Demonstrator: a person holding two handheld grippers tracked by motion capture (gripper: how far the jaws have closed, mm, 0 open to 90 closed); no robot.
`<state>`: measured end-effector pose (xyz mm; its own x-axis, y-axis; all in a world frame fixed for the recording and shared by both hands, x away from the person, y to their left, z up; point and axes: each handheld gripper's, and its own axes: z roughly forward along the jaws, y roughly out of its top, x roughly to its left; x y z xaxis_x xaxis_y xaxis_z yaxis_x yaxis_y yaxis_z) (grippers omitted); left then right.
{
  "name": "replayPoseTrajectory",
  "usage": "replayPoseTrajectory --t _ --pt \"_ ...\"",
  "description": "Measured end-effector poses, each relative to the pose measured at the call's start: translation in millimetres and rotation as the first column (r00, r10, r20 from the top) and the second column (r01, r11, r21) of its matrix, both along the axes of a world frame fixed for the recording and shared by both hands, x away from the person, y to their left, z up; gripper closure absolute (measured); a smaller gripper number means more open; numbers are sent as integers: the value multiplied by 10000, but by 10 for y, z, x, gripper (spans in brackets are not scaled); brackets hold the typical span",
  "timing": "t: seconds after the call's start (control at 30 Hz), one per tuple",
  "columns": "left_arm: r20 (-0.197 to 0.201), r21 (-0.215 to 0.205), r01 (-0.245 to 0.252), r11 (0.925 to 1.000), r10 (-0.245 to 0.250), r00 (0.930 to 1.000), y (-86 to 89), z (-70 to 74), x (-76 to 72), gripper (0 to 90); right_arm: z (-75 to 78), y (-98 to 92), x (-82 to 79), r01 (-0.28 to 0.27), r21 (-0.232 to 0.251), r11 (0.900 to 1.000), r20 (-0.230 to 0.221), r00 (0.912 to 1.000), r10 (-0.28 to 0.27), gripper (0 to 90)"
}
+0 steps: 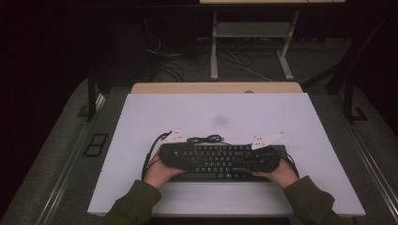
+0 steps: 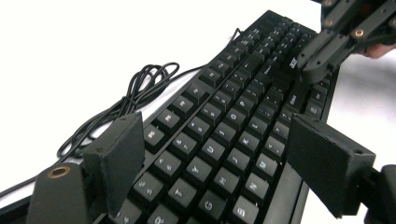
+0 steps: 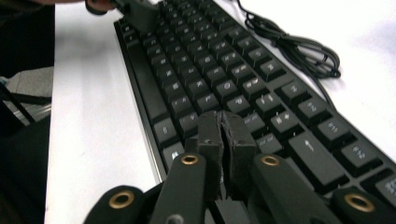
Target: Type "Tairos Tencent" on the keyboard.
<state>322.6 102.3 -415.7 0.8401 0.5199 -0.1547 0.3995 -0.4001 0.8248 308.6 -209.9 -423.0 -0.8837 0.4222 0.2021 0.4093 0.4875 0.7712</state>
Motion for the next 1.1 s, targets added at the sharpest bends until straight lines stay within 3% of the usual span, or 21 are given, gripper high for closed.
replayPoseTrajectory --t 0.33,0.77,0.93,1.1 --pt "128 103 -37 9999 36 9999 -7 -38 1 186 -82 -8 -28 -203 -782 9967 92 9997 211 891" --pt "18 263 -100 9996 100 9999 19 -88 12 204 -128 20 -29 -293 -1277 9914 107 9995 309 892" --pt "11 321 -183 9993 183 9998 23 -100 15 244 -133 18 -24 -277 -1245 9918 68 9996 288 892" --pt "77 396 -270 9989 267 9996 37 -104 23 364 -135 17 -25 -265 -1220 9922 55 9996 273 892"
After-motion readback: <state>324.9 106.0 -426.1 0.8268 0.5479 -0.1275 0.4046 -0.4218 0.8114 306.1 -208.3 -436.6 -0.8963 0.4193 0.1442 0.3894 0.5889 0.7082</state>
